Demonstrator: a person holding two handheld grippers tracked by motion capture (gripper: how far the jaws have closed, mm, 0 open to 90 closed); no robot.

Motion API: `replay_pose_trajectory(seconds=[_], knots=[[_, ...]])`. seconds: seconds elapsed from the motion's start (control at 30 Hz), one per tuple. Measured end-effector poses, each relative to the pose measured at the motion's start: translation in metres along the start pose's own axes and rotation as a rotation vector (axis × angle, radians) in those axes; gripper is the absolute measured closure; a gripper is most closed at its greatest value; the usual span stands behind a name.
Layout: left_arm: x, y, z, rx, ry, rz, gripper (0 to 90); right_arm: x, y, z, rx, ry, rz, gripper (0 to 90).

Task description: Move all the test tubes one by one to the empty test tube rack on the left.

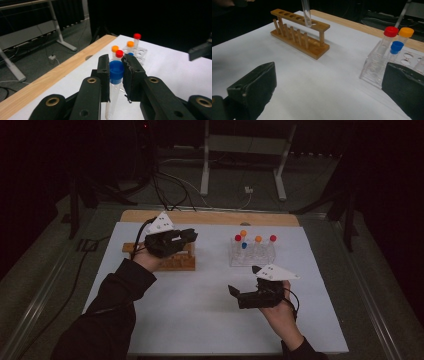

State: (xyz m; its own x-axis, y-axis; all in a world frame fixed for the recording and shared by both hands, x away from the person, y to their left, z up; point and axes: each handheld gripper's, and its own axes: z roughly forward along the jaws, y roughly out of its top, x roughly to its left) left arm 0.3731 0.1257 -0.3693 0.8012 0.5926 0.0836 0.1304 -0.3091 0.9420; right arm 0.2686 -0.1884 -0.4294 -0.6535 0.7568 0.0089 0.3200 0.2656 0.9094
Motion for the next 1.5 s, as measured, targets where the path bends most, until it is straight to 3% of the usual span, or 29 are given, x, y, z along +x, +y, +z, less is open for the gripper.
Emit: replay_pose_trajectory(seconds=[0.2,0.37,0.57,0.9,1.5], knots=[[0.018,-0.002,-0.002,-0.004,0.066,-0.033,77.7,0.000,0.000,-0.001,-0.001,0.002,-0.002,0.0],[0.030,-0.006,0.001,0.005,0.114,-0.035,77.7,0.000,0.000,-0.001,-0.007,0.003,-0.003,0.0],[0.043,-0.014,0.007,0.009,0.148,-0.057,77.7,-0.002,0.000,-0.002,-0.010,0.006,-0.003,0.0],[0.050,-0.036,0.020,0.021,0.155,-0.106,77.6,-0.003,-0.001,-0.003,-0.009,0.010,0.004,0.0],[0.048,-0.074,0.036,0.057,0.147,-0.172,77.6,-0.004,-0.002,-0.002,-0.011,0.007,0.012,0.0]])
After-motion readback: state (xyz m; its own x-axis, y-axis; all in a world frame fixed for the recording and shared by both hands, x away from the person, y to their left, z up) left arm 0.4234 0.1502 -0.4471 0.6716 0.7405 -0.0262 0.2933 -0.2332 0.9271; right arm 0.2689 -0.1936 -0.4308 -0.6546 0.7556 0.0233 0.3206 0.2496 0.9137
